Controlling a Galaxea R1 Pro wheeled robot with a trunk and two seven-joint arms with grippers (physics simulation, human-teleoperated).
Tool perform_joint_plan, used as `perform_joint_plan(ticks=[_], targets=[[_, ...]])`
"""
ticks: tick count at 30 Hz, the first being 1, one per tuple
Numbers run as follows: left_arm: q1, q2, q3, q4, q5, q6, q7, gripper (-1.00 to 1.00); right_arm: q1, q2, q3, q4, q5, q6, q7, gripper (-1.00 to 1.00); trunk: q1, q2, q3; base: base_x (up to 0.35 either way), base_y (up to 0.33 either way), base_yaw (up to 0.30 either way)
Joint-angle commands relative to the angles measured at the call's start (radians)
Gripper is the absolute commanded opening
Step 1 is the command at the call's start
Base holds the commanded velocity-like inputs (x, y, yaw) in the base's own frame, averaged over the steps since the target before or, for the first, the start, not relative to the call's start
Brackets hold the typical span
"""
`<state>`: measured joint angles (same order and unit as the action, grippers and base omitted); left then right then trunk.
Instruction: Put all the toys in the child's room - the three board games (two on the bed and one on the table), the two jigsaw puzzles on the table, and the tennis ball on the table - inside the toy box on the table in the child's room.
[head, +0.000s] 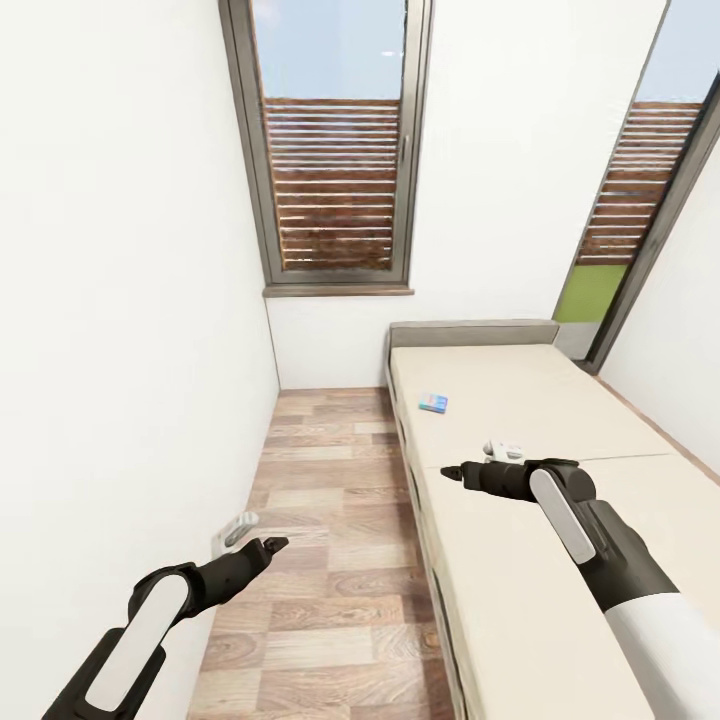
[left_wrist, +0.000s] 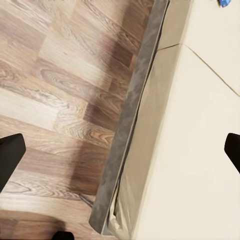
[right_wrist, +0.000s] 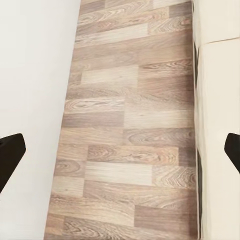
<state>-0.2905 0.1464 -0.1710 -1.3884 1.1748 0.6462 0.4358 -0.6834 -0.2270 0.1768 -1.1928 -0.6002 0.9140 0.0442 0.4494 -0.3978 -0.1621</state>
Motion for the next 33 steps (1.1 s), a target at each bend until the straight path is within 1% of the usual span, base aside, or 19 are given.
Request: perform_joint_plan(ticks=[1, 11, 22, 33], targets=[[-0.001, 0.001, -0.002, -0.001, 0.010, 0.000, 0.010, 1.00, -0.001, -0.001, 0.001, -0.001, 0.006, 0.003, 0.005, 1.00, 0.001, -0.002, -0.002, 0.000, 0.037, 0.000], [-0.001, 0.001, -0.002, -0.001, 0.011, 0.000, 0.010, 1.00, -0.001, -0.001, 0.001, -0.001, 0.006, 0.003, 0.005, 1.00, 0.001, -0.002, -0.002, 0.001, 0.034, 0.000], [-0.001, 0.001, -0.004, -0.001, 0.010, 0.000, 0.009, 1.00, -0.001, -0.002, 0.001, -0.001, 0.006, 0.003, 0.005, 1.00, 0.001, -0.002, -0.002, 0.028, 0.132, 0.000], [-0.001, 0.001, -0.005, -0.001, 0.006, 0.000, 0.009, 1.00, -0.001, -0.002, 0.001, -0.001, 0.007, 0.003, 0.005, 1.00, 0.001, -0.002, -0.002, 0.010, 0.042, 0.000]])
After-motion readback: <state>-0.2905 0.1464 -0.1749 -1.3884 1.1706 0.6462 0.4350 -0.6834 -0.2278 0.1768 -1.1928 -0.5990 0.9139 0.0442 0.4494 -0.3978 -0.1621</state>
